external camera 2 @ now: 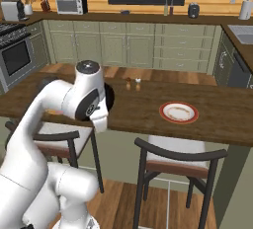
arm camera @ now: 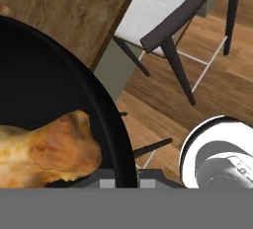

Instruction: Pick the chicken drumstick and garlic from their plates and place them in the bowl. Then put the bowl in the fridge.

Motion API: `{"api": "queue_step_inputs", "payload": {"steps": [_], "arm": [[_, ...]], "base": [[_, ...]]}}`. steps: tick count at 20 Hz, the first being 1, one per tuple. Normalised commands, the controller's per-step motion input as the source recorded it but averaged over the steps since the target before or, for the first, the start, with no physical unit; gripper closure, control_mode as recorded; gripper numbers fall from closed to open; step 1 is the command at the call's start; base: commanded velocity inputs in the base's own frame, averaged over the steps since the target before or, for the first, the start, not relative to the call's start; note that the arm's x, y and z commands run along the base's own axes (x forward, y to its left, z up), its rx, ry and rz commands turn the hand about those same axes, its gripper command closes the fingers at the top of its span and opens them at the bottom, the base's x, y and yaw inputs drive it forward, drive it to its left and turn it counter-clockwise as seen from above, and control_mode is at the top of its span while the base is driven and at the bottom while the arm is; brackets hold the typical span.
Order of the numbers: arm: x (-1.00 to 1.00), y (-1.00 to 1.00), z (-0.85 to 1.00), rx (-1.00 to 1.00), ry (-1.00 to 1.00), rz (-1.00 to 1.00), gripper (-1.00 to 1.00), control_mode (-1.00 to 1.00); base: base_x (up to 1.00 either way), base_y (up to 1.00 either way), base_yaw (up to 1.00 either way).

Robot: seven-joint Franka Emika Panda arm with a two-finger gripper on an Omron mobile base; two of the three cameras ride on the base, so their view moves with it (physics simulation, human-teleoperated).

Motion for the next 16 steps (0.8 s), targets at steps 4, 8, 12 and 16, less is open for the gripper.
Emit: {"api": "queue_step_inputs", "payload": {"steps": [4,8,12,16], "arm": [[-0.99,0.15,0.41,0.0,-0.06,0.0,1.0,-1.0],[-0.4,0.15,0.15,0.0,-0.01,0.0,1.0,1.0],[0.0,0.0,0.0,0.0,0.0,0.0,1.0,1.0],[0.0,0.0,0.0,0.0,0.0,0.0,1.0,1.0]], "base": [[0.0,0.0,0.0],[-0.17,0.44,0.0],[-0.05,1.0,0.0],[0.0,1.0,0.0]]}}
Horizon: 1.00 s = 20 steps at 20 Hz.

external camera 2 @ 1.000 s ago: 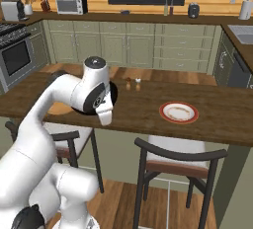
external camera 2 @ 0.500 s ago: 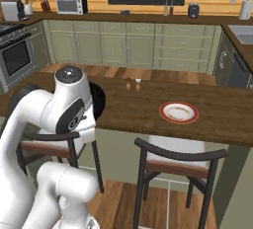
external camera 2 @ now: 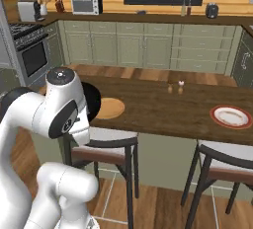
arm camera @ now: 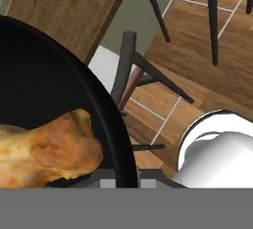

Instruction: Pick the chicken drumstick and garlic from their plates and place them in the bowl. Then put the bowl in the fridge.

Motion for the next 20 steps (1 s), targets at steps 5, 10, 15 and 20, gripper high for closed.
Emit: {"api": "queue_step_inputs", "payload": {"steps": [5,10,15,20], "arm": [[0.0,0.0,0.0,0.0,0.0,0.0,1.0,1.0],[0.0,0.0,0.0,0.0,0.0,0.0,1.0,1.0],[0.0,0.0,0.0,0.0,0.0,0.0,1.0,1.0],[0.0,0.0,0.0,0.0,0.0,0.0,1.0,1.0]], "base": [[0.0,1.0,0.0],[0.06,1.0,0.0],[0.12,1.0,-0.04],[0.55,1.0,-0.25]]}}
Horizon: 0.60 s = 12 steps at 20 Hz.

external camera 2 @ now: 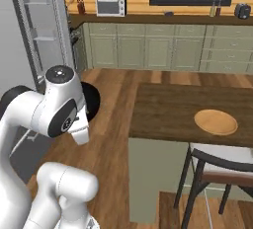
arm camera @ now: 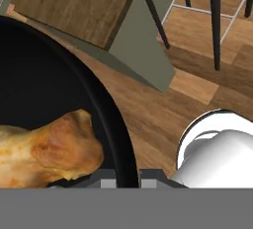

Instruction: Pick the chicken drumstick and garlic from their plates and place them in the bowl. Then put the bowl in the fridge.

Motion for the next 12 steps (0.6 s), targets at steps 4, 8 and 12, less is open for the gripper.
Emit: {"api": "queue_step_inputs", "payload": {"steps": [4,8,12], "arm": [[0.0,0.0,0.0,0.0,0.0,0.0,1.0,1.0],[0.0,0.0,0.0,0.0,0.0,0.0,1.0,1.0],[0.0,0.0,0.0,0.0,0.0,0.0,1.0,1.0]], "base": [[0.48,1.0,-0.24],[0.68,0.29,-0.06],[0.72,-0.58,0.08]]}}
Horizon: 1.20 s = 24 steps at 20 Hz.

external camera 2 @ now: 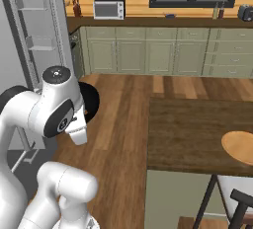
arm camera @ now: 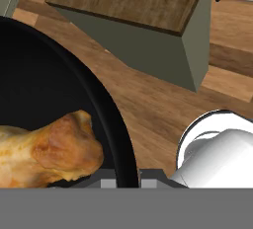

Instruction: Pick the chicken drumstick and garlic from their plates and place them in the bowl. Then put the bowl in the fridge.

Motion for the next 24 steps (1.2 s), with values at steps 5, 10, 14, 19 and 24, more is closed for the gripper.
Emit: {"api": "queue_step_inputs", "payload": {"steps": [5,10,14,19,24], "arm": [[0.0,0.0,0.0,0.0,0.0,0.0,1.0,1.0],[0.0,0.0,0.0,0.0,0.0,0.0,1.0,1.0],[0.0,0.0,0.0,0.0,0.0,0.0,1.0,1.0],[0.0,0.0,0.0,0.0,0.0,0.0,1.0,1.0],[0.0,0.0,0.0,0.0,0.0,0.0,1.0,1.0]], "base": [[0.99,0.05,0.03],[1.0,0.1,0.01],[1.0,0.29,0.15],[0.63,0.16,0.37],[0.1,0.07,0.65]]}}
